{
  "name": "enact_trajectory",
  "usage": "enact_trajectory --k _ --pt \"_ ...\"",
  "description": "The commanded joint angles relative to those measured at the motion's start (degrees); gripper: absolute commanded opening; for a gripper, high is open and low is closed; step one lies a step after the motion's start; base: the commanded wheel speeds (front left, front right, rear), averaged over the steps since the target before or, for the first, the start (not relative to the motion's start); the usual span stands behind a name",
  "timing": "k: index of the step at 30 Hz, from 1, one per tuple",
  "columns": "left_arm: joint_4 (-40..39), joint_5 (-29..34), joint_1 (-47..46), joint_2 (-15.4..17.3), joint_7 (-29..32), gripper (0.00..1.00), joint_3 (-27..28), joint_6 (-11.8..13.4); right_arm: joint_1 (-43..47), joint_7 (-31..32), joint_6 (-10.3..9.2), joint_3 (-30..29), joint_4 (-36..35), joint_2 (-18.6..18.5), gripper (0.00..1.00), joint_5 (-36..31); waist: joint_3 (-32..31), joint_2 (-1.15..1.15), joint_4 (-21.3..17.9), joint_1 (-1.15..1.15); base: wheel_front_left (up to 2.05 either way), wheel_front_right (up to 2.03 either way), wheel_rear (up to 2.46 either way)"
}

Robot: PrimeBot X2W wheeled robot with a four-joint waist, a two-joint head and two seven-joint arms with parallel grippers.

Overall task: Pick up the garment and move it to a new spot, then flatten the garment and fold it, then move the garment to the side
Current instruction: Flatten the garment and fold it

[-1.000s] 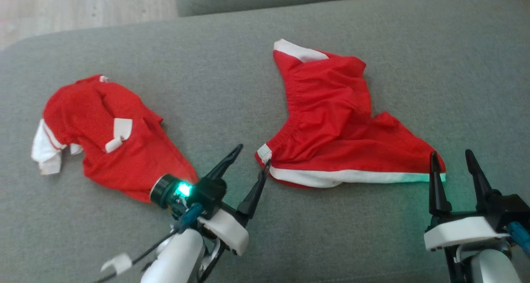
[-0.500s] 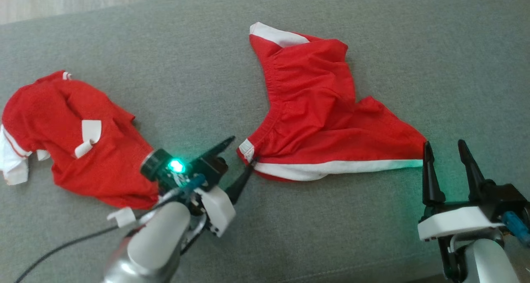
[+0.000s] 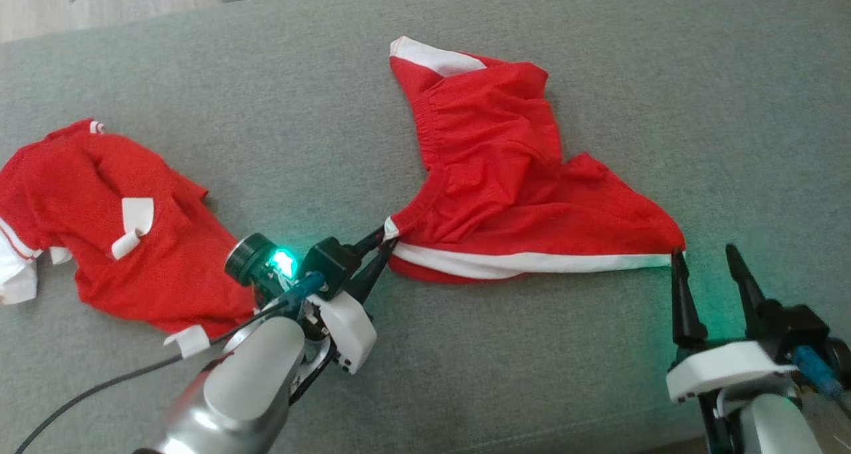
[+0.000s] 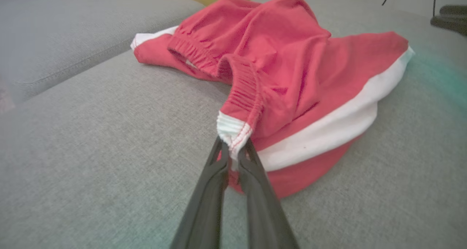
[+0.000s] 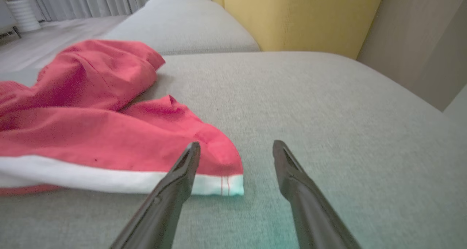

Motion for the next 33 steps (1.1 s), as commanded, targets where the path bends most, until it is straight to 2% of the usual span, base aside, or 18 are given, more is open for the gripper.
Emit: enact_trajectory --k 1,6,11,23,24,25,26,27,33 --pt "-2.1 -0.2 -2.6 1.0 -1.3 0.0 1.9 1.0 -1.3 -0.6 0.39 0.3 -0.2 -0.4 1.0 -0.8 0.0 0.0 0.5 0.0 0.0 0.0 0.0" --pt "-4.0 0.0 -1.5 0.1 -3.1 0.0 1.9 3.1 -2.3 -0.4 0.39 -1.6 3.5 -0.4 1.0 -0.7 0.3 0.0 1.8 0.0 0.0 0.0 0.0" --pt "-5.9 -0.1 0.1 -0.4 -3.1 0.0 1.0 3.8 -4.0 1.1 0.39 -2.8 7.3 -0.4 1.0 -1.6 0.5 0.0 3.1 0.0 0.0 0.0 0.0" --pt "-7.3 -0.5 0.9 -0.5 -3.0 0.0 0.1 4.8 -5.4 4.6 0.39 -0.6 11.7 -0.4 1.0 -3.7 -0.3 0.0 3.5 0.0 0.0 0.0 0.0" --pt "-7.3 -0.6 0.9 -0.5 -2.9 0.0 0.1 4.9 -5.3 4.6 0.39 -0.5 11.8 -0.4 0.85 -3.8 -0.4 0.0 3.4 0.0 0.0 0.0 0.0" --pt "-7.3 -0.7 0.9 -0.4 -2.9 0.0 0.0 4.9 -5.3 4.7 0.39 -0.4 11.8 -0.4 0.41 -3.8 -0.6 0.0 3.4 0.0 0.0 0.0 0.0" --pt "-7.3 -0.7 0.9 -0.4 -2.9 0.0 0.0 4.9 -5.2 4.6 0.39 -0.1 11.9 -0.4 0.06 -3.7 -0.7 0.0 3.4 0.0 0.0 0.0 0.0" --pt "-7.3 -0.8 0.9 -0.4 -2.9 0.0 0.0 5.0 -5.2 4.6 0.39 0.1 11.9 -0.4 0.0 -3.6 -0.8 0.0 3.4 0.0 0.0 0.0 0.0" --pt "-7.0 -1.7 1.9 -0.1 -3.1 0.0 0.3 5.6 -5.0 4.0 0.39 2.1 12.1 -0.4 0.0 -1.7 -2.6 0.0 2.8 0.0 0.0 0.0 0.0"
